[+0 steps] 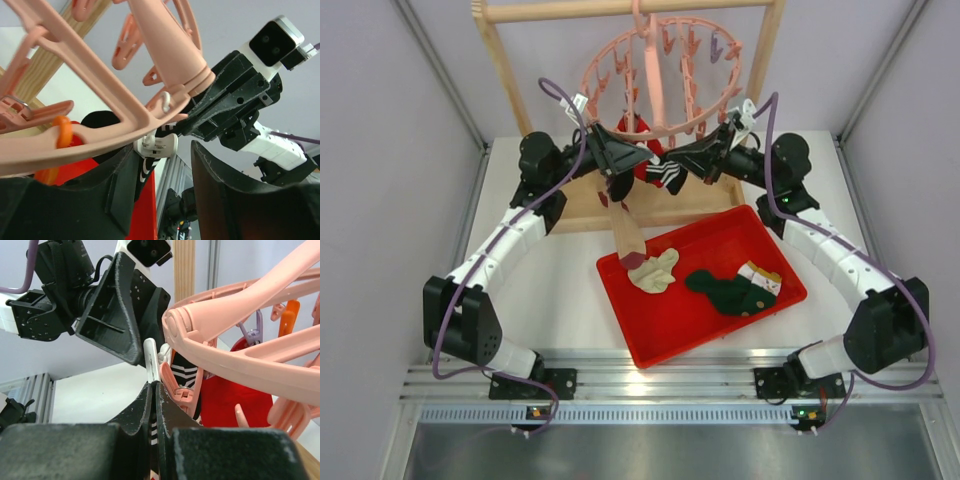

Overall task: Clip the socks to the hanger
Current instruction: Clamp the sock onto the hanger.

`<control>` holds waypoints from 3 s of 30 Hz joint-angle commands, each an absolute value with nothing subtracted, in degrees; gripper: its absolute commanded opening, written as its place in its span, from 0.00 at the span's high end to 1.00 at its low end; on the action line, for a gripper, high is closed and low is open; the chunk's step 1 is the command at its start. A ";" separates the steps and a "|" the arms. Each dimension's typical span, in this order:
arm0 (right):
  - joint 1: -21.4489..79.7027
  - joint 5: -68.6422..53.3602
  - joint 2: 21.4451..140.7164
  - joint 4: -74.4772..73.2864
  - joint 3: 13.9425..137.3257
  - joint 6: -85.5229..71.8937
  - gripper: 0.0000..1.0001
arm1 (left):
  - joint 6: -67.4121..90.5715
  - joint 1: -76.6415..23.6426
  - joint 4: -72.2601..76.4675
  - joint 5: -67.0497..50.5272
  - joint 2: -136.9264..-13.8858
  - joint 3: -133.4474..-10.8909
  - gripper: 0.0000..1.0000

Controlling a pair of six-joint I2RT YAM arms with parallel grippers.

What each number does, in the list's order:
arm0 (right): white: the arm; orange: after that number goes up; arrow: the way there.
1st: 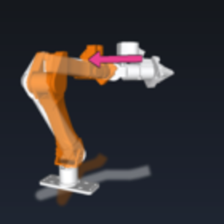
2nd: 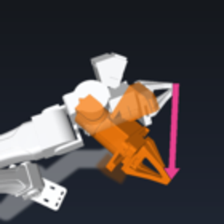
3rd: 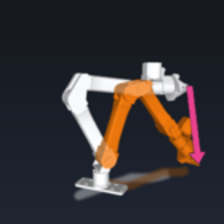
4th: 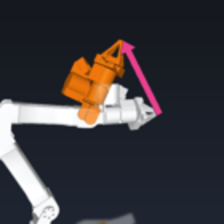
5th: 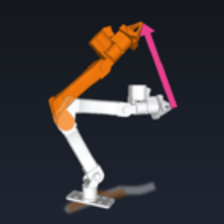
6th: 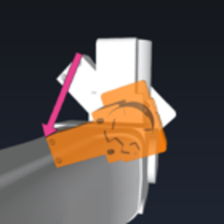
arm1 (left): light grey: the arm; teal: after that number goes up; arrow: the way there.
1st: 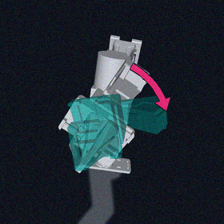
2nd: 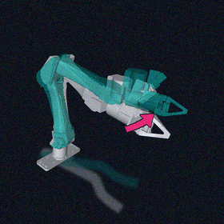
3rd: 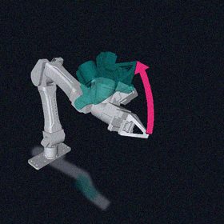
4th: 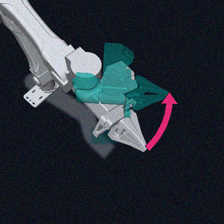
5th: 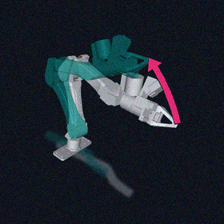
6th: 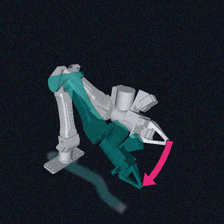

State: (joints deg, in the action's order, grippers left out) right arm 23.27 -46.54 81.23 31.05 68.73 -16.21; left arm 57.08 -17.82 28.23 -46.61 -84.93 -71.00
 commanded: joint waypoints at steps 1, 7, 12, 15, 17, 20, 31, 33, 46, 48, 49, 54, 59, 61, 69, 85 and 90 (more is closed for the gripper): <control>24.35 -46.67 81.47 31.20 71.46 -14.24 1.00 | 57.13 -18.28 29.36 -49.75 -85.34 -71.19 0.49; 24.43 -46.85 81.48 29.89 71.46 -13.19 1.00 | 57.66 -17.84 29.71 -48.78 -85.08 -71.54 0.44; 25.22 -46.93 81.39 27.43 70.84 -11.78 1.00 | 56.78 -16.79 28.04 -47.29 -84.47 -71.81 0.51; 25.57 -46.93 80.33 26.28 69.00 -11.34 0.94 | 56.07 -15.12 26.03 -45.09 -84.20 -72.07 0.64; 25.49 -46.32 79.11 24.45 67.94 -10.81 0.82 | 56.08 -13.72 25.84 -44.04 -84.02 -72.07 0.69; 25.49 -45.44 77.09 22.16 66.36 -9.06 0.61 | 56.16 -12.31 26.19 -43.94 -84.02 -72.42 0.74; 21.89 -39.47 70.93 15.91 62.23 -7.91 0.43 | 53.71 -9.50 26.19 -43.68 -84.64 -74.17 0.71; 21.01 -39.20 70.66 16.08 61.96 -8.35 0.39 | 52.91 -8.79 25.23 -43.07 -84.99 -74.97 0.69; 16.35 -38.49 72.33 19.68 62.23 -10.19 0.19 | 49.66 -5.28 23.38 -41.31 -89.12 -81.56 0.62; 16.35 -39.80 73.21 22.92 62.31 -10.54 0.19 | 49.66 -4.92 23.55 -41.31 -89.47 -81.91 0.62; 16.35 -40.51 73.73 24.24 62.31 -10.72 0.19 | 49.66 -4.92 23.64 -41.40 -89.56 -82.26 0.61; 16.35 -40.26 77.60 30.49 63.01 -8.97 0.19 | 49.83 -4.40 23.73 -42.10 -90.26 -83.32 0.60; 16.52 -39.28 81.03 34.18 65.47 -8.26 0.19 | 49.92 -4.31 23.73 -42.63 -90.26 -83.41 0.60; 16.79 -40.16 82.09 34.80 66.35 -8.61 0.20 | 50.01 -4.22 23.73 -42.80 -90.18 -83.32 0.60; 19.25 -44.12 82.18 37.97 67.24 -12.30 0.22 | 50.36 -4.22 23.73 -43.33 -89.47 -82.44 0.59; 20.92 -34.54 79.02 29.00 62.51 -9.14 0.25 | 50.99 -4.13 25.05 -44.03 -84.91 -78.75 0.57; 21.18 -37.43 75.33 29.71 56.60 -10.02 0.30 | 49.83 -3.78 24.87 -44.03 -82.01 -77.09 0.57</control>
State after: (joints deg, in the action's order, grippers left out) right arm 20.27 -36.71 78.81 28.73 57.78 -10.07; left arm 51.03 -4.34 21.26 -43.48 -86.50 -77.95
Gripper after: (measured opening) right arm 0.708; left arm 0.429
